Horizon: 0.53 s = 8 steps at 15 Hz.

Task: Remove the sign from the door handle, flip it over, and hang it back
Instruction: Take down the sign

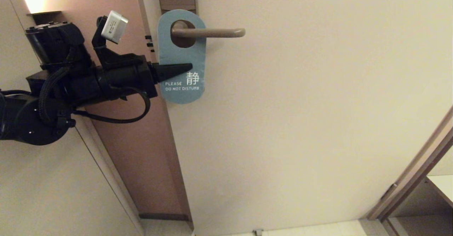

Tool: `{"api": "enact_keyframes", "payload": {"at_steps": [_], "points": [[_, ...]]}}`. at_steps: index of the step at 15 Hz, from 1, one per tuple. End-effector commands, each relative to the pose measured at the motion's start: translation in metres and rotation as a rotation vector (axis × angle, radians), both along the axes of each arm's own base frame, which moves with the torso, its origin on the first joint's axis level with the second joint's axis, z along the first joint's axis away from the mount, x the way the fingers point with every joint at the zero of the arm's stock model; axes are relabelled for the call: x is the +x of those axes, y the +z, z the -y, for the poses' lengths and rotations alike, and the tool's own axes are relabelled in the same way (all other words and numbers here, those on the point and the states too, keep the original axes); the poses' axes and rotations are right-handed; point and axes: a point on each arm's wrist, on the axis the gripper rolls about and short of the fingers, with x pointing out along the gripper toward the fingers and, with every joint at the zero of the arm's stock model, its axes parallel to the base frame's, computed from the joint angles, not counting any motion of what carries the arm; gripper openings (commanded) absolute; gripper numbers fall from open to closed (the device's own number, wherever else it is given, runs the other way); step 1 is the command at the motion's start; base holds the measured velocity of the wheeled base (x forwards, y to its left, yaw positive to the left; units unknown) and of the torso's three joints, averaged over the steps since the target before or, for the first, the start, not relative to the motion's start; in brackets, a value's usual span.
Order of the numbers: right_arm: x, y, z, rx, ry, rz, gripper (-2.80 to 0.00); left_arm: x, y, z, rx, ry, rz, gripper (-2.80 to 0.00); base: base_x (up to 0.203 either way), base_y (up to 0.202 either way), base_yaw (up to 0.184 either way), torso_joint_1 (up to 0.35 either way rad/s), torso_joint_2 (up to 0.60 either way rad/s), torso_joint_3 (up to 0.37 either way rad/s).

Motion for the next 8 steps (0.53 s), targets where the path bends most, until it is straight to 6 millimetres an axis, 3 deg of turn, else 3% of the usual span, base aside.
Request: {"api": "enact_keyframes", "payload": {"at_steps": [1, 8], "points": [[0.000, 0.000, 0.000, -0.001, 0.001, -0.001, -2.80, 0.000, 0.001, 0.000, -0.006, 0.037, 0.004, -2.80, 0.000, 0.000, 0.000, 0.000, 0.00, 0.000], [0.000, 0.000, 0.000, -0.001, 0.003, -0.001, -2.80, -0.004, 0.001, 0.012, -0.007, 0.226, 0.032, -2.80, 0.000, 0.000, 0.000, 0.000, 0.00, 0.000]]}}
